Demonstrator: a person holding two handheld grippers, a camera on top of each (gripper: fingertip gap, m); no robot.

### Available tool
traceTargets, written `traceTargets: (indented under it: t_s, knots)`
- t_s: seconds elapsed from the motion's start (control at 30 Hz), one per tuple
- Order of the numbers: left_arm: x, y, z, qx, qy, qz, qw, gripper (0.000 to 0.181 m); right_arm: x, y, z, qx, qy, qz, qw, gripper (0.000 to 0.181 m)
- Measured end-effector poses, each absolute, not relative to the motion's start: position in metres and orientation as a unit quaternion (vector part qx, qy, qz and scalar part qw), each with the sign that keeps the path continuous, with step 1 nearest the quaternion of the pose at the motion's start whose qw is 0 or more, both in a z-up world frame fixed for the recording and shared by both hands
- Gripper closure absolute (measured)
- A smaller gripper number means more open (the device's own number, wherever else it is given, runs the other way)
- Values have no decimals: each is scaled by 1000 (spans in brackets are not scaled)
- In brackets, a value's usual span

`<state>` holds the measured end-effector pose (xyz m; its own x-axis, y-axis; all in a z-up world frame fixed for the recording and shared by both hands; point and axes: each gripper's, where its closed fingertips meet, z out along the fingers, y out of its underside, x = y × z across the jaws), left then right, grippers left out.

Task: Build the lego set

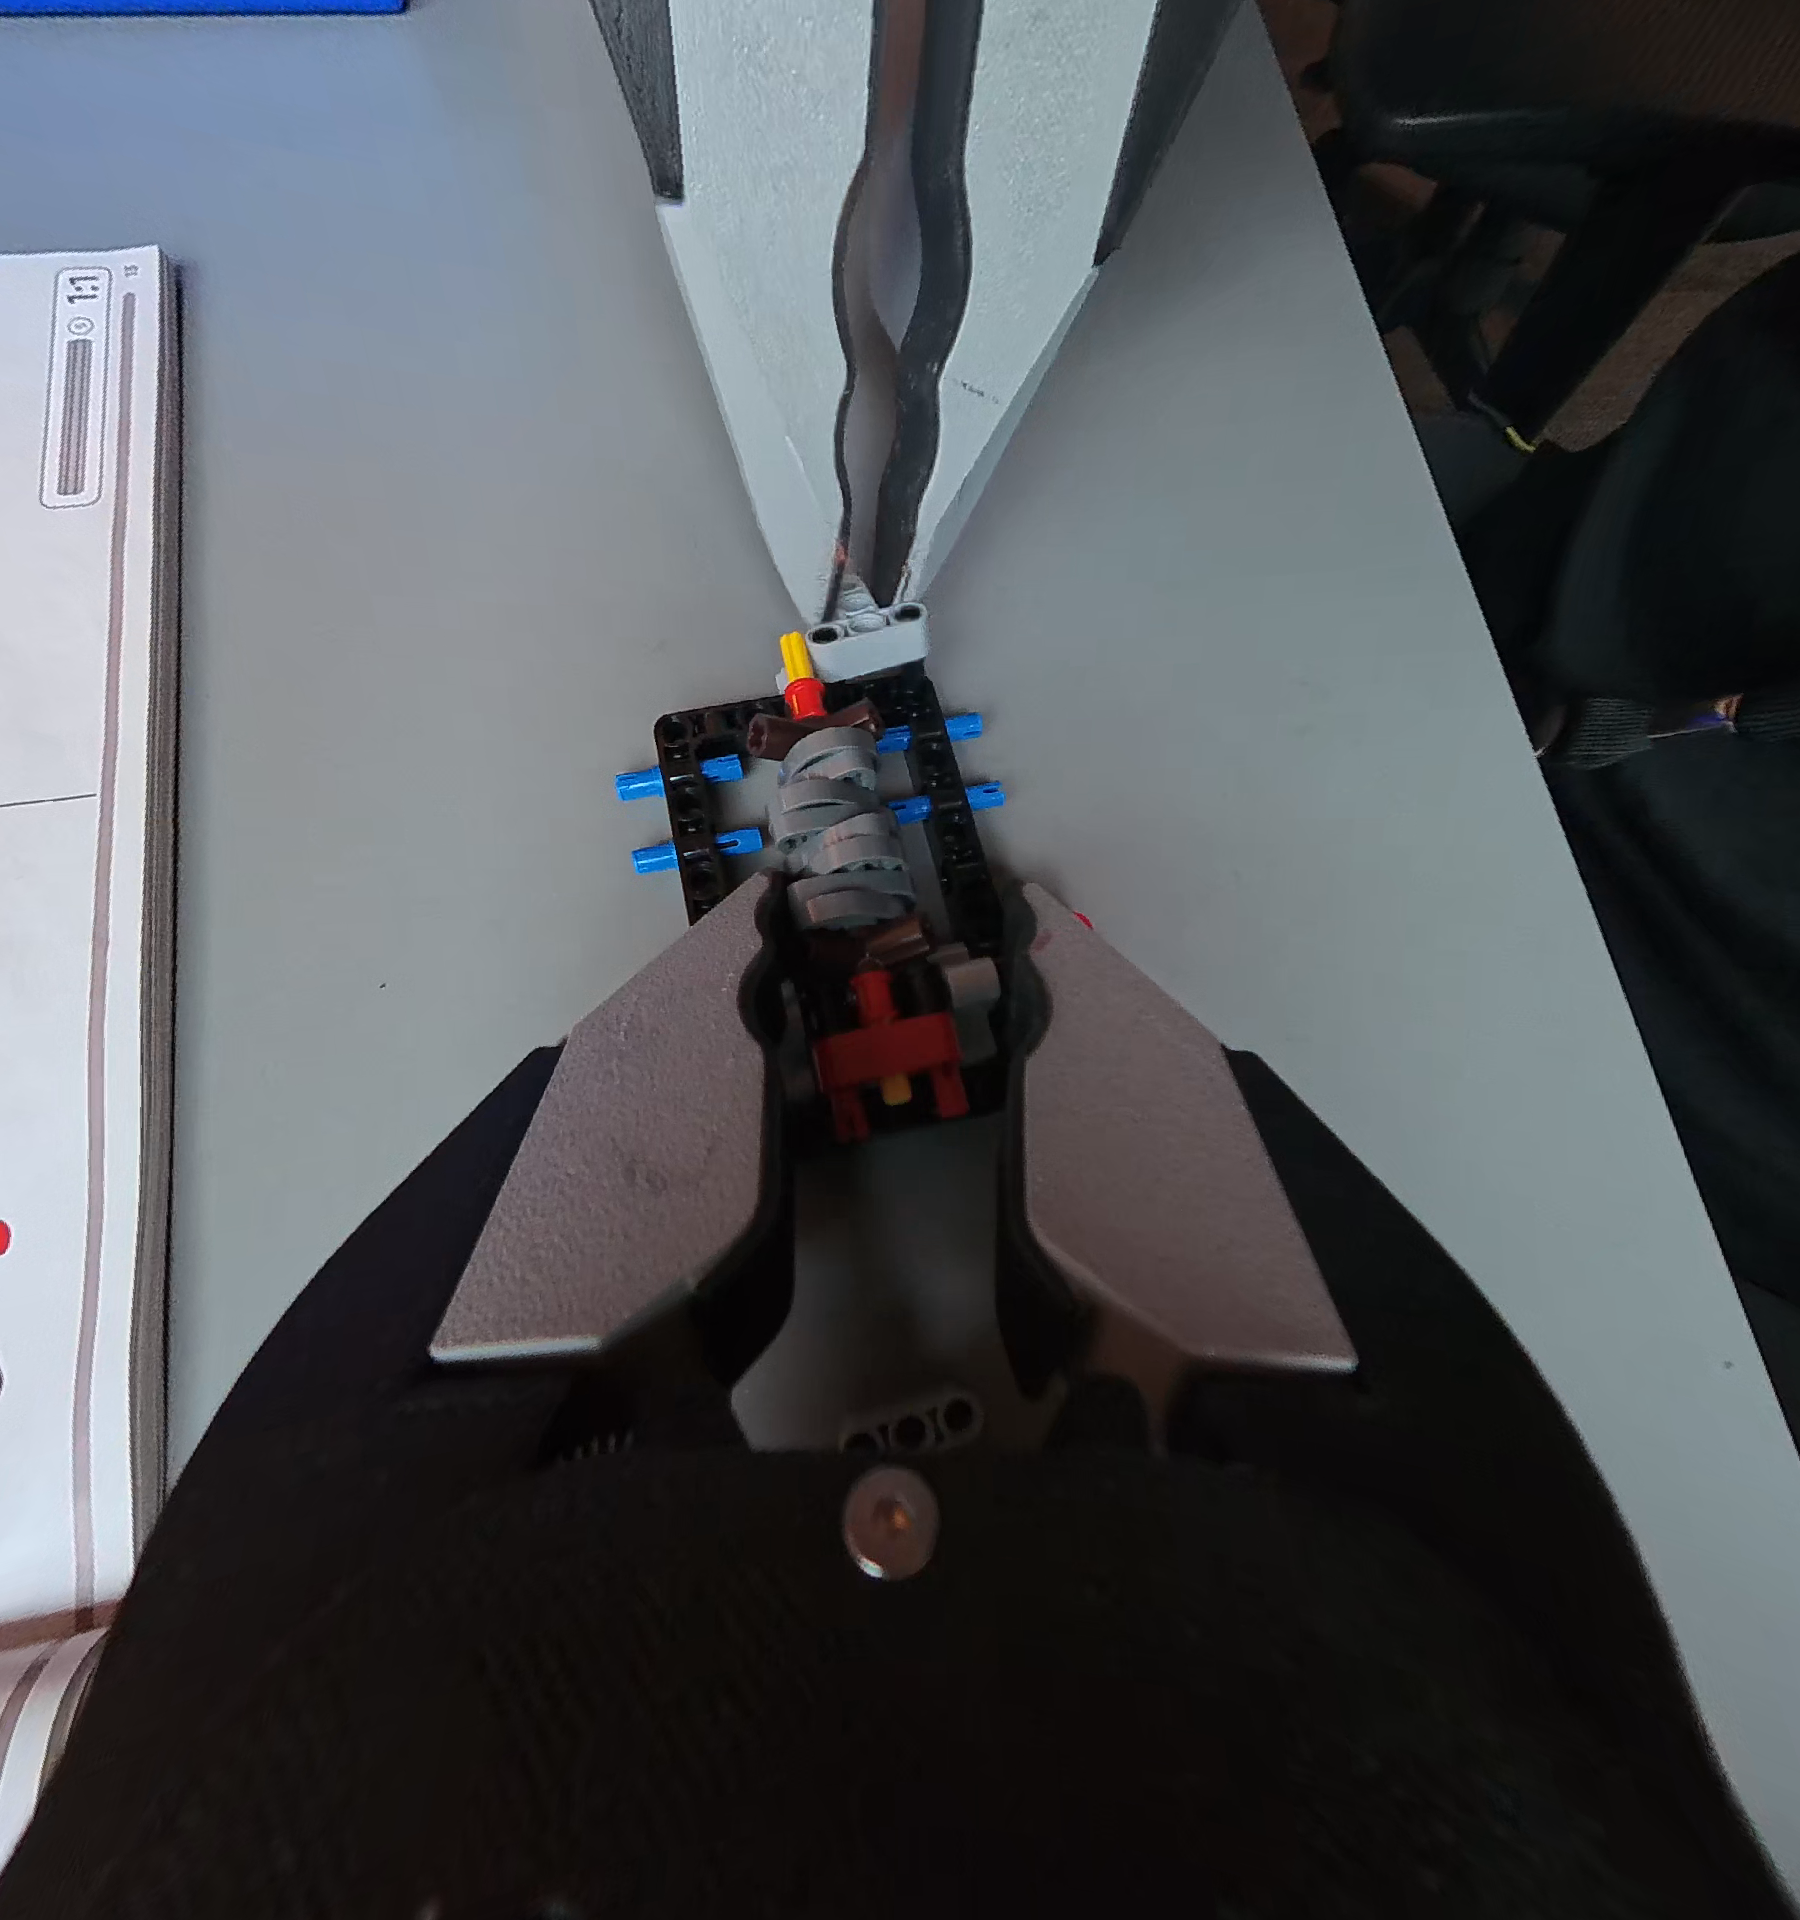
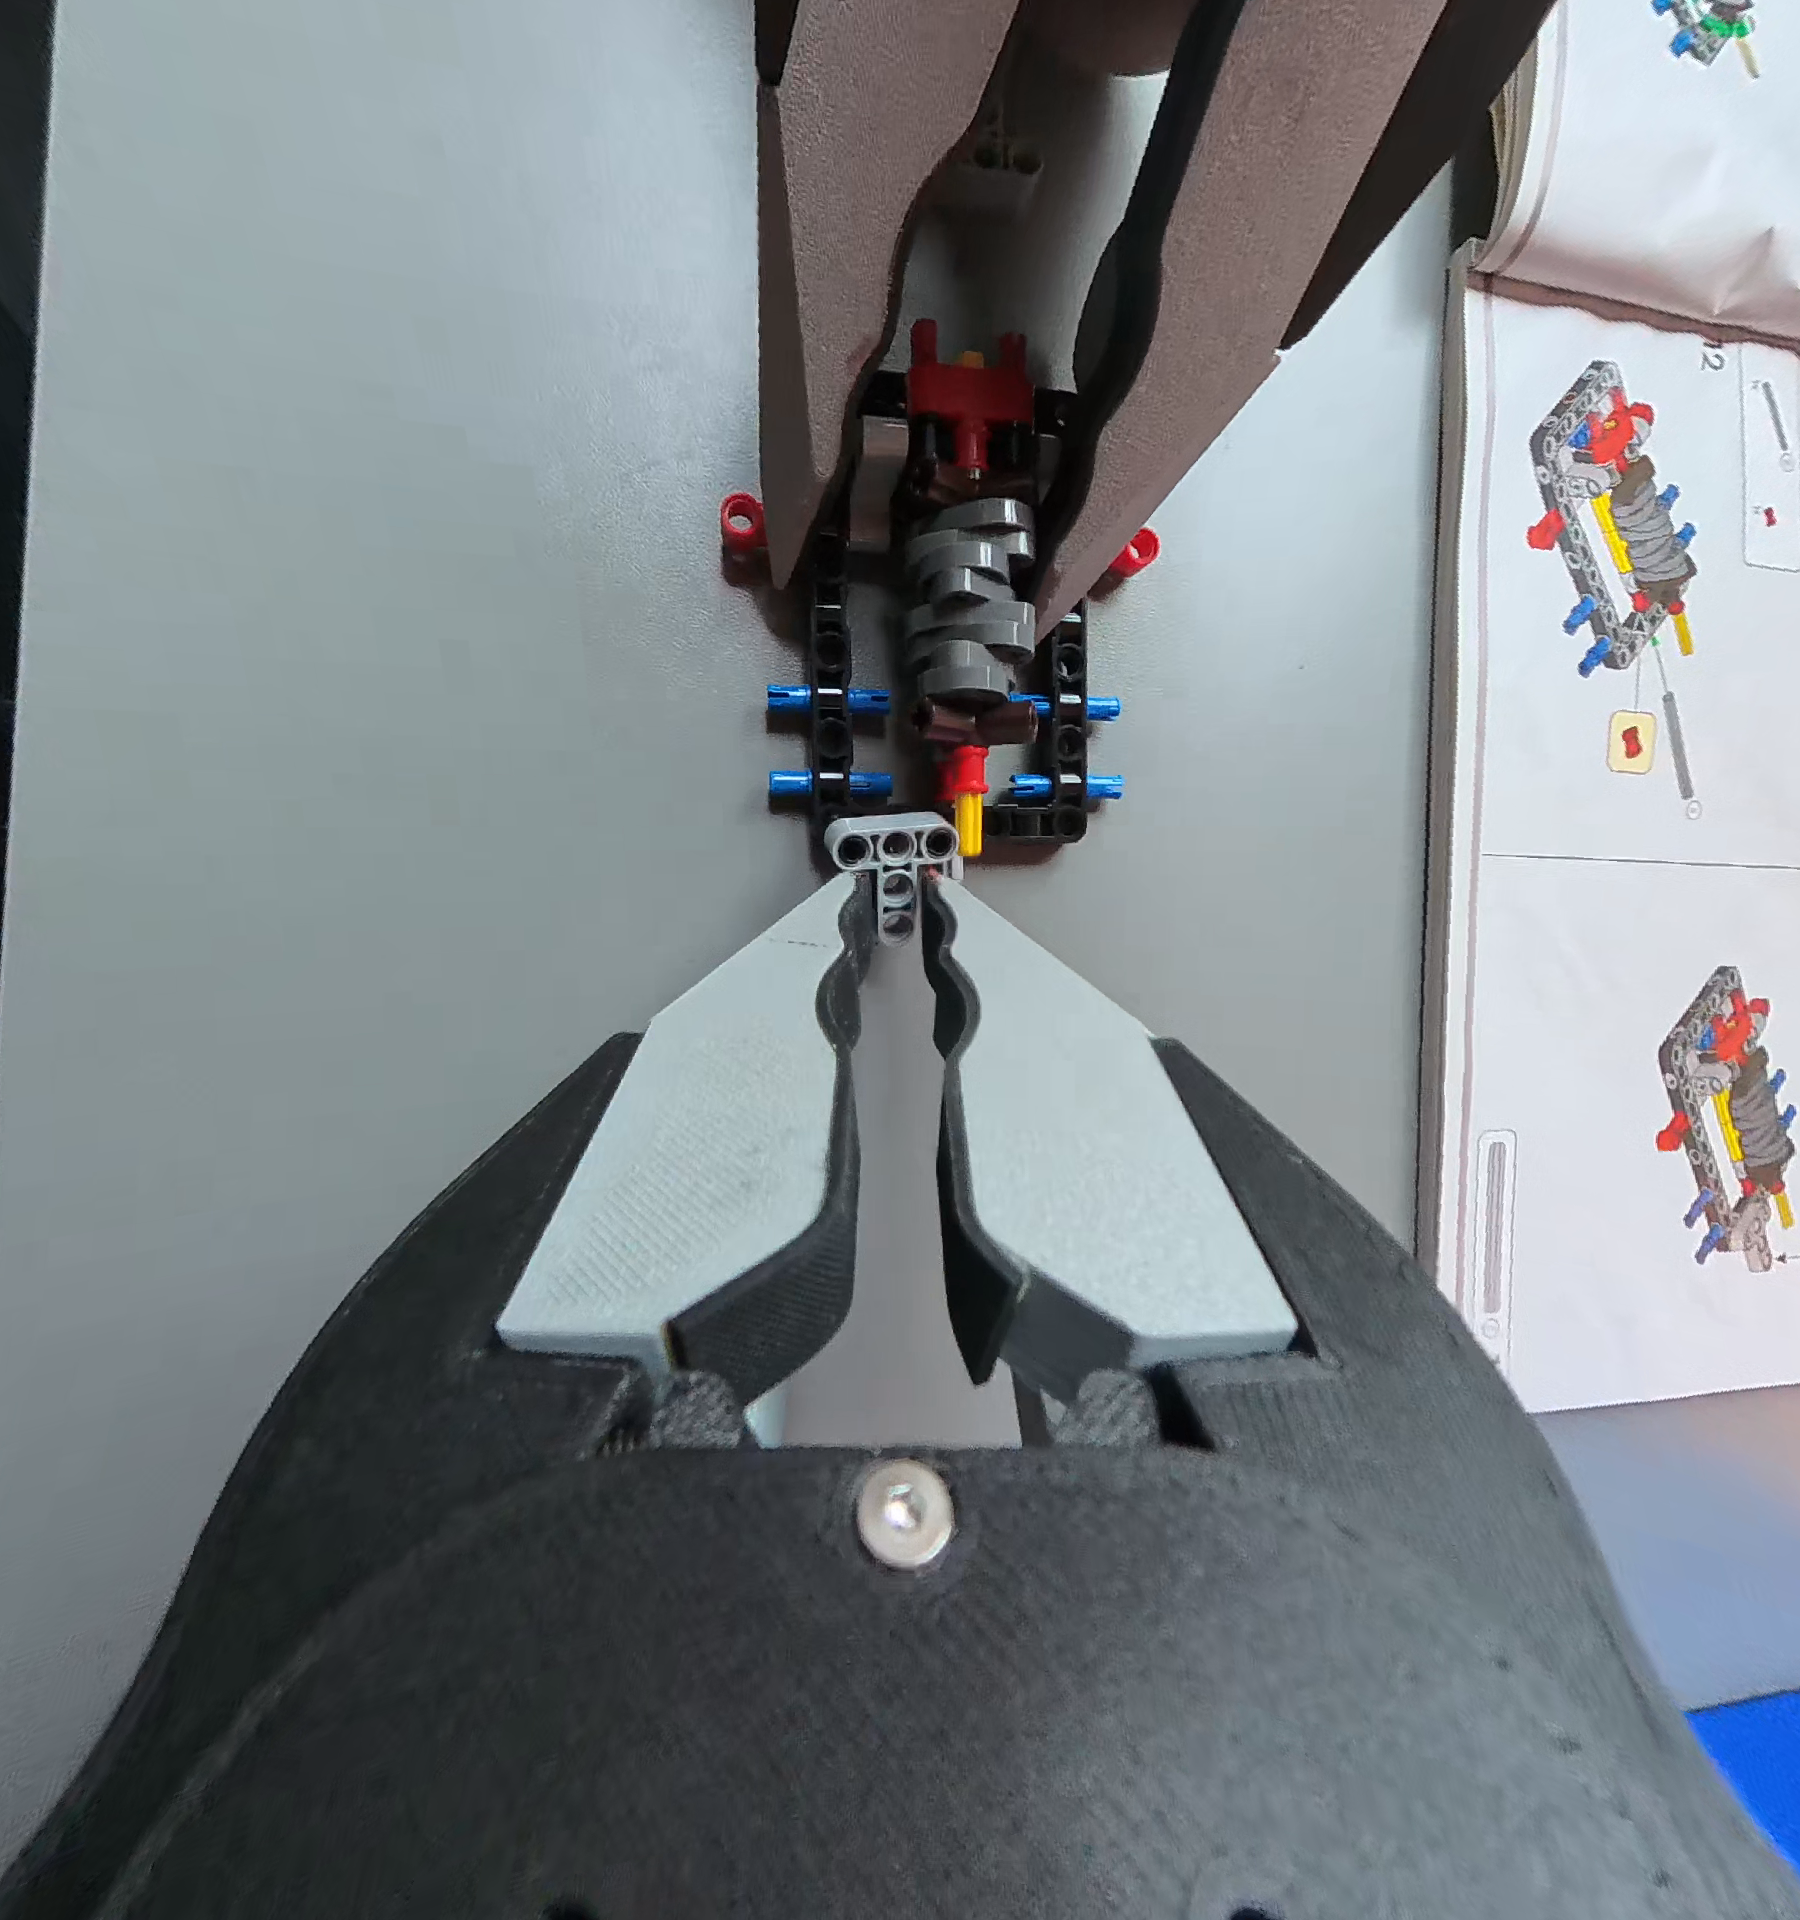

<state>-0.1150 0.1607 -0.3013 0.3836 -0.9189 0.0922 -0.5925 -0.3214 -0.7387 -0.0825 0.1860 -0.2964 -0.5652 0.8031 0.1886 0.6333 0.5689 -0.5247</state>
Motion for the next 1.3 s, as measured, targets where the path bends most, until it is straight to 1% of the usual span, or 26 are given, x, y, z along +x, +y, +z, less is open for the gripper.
traceTargets:
  t_s: [0.27,0.43,0.53,0.7,1.03,1.3]
  knots:
    - [-115,161,-301,-771,490,-261,313,142,-79,186,-294,-416,-852,233,218,174]
    - [-115,161,-301,-771,489,-263,312,142,-79,186,-285,-410,-841,261,235,181]
    - [-115,161,-301,-772,488,-264,311,142,-82,182,-284,-415,-834,284,228,181]
    - [-116,161,-301,-773,486,-265,311,143,-85,182,-287,-406,-846,265,223,181]
    - [-116,161,-301,-773,487,-263,312,143,-87,184,-289,-374,-887,174,205,181]
    - [-116,161,-301,-773,486,-263,312,143,-93,181,-286,-349,-904,131,211,181]
